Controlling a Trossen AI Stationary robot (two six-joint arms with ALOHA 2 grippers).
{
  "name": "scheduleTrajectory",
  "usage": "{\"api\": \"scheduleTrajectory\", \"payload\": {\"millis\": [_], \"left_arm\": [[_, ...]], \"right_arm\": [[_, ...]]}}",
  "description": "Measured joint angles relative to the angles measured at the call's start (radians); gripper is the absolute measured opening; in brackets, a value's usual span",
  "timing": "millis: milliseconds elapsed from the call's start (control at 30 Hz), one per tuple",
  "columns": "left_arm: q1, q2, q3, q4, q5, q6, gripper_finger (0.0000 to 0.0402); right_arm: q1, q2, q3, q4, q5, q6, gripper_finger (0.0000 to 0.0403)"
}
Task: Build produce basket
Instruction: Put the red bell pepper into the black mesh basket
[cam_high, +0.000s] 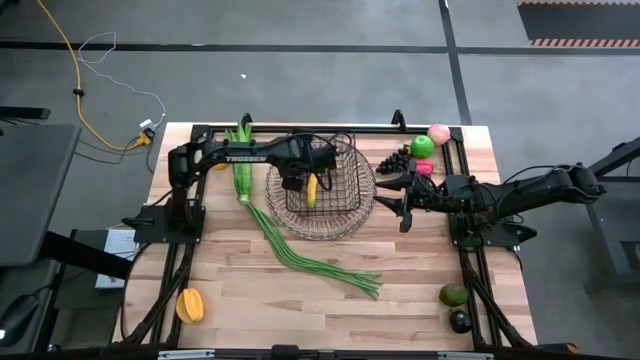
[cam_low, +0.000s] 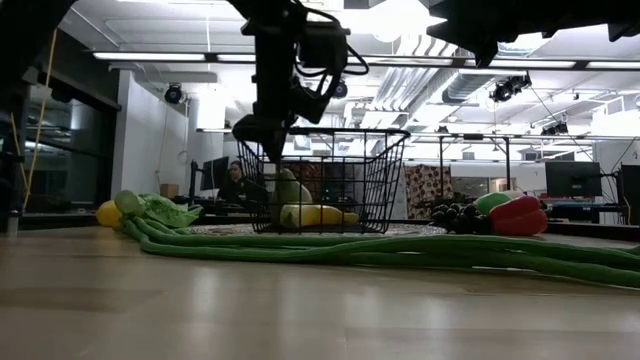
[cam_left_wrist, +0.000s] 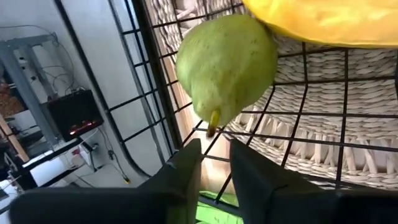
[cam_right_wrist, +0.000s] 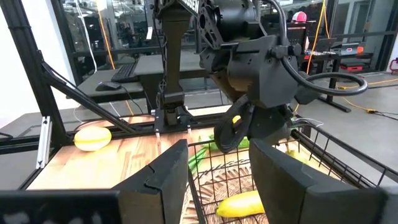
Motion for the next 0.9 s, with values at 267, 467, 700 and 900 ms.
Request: {"api": "scheduleTrajectory", "payload": {"millis": [267, 467, 700, 900], "left_arm": [[-0.007, -0.001, 0.000, -0.032, -0.046, 0.000, 0.0159], [-0.007, -0.002, 0.053, -0.082, -0.056, -0.019, 0.0201], [-0.019, -0.002, 0.202, -0.085, 0.021, -0.056, 0.0216], [-0.022, -0.025, 0.311, -0.074, 0.255, -0.207, 0.0214]], "right_arm": [[0.000, 0.000, 0.000, 0.000, 0.000, 0.000, 0.0161], [0.000, 0.000, 0.000, 0.000, 0.000, 0.000, 0.0161], [0.000, 0.000, 0.000, 0.000, 0.000, 0.000, 0.0161], [0.000, 0.000, 0.000, 0.000, 0.000, 0.001, 0.0161]]}}
